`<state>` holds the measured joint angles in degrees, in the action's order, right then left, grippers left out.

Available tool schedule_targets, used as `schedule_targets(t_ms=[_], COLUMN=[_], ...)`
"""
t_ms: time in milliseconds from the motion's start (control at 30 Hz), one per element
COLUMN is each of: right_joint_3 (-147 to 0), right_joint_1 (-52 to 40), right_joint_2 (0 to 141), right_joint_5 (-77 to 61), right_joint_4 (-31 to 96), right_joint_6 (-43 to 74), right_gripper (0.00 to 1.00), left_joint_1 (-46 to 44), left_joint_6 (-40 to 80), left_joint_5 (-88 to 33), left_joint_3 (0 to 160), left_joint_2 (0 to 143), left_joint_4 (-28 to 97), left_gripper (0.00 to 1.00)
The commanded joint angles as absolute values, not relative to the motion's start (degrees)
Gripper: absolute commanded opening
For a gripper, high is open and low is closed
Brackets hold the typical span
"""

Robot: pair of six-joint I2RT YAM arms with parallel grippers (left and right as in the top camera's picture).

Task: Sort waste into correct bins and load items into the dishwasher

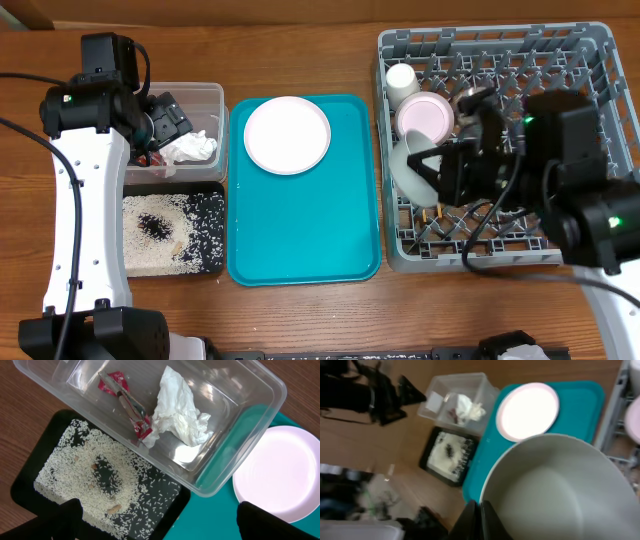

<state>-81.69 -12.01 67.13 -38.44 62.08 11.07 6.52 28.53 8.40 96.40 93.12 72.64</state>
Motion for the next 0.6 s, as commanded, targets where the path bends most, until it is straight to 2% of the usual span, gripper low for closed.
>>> schedule_targets(t_ms=[0, 133, 367, 567], right_joint_3=[-76.7, -67.1, -54.5, -49.7], right_joint_1=[-6.4, 0.8, 7.7, 11.4], right_joint_2=[67.0, 68.0, 70.9, 74.7], right_joint_5=[-56.3, -66.5, -81.3, -85.6], right_joint_4=[59.7, 53.9, 44.2, 38.9], right_joint_6=[11.6, 10.4, 10.1, 9.8], right_gripper=[0.04, 0.04, 0.04, 0.04], left_joint_1=[6.6, 6.6, 6.6, 6.6], left_joint_6=[28.1, 28.1, 28.1, 28.1], left_joint_5=[8.8, 8.8, 8.8, 8.8], left_joint_3=[97.2, 97.2, 97.2, 97.2], left_joint_2=[93.4, 93.4, 93.4, 93.4], left_joint_4=[72.6, 72.6, 72.6, 72.6], left_gripper=[1.00, 1.00, 1.00, 1.00])
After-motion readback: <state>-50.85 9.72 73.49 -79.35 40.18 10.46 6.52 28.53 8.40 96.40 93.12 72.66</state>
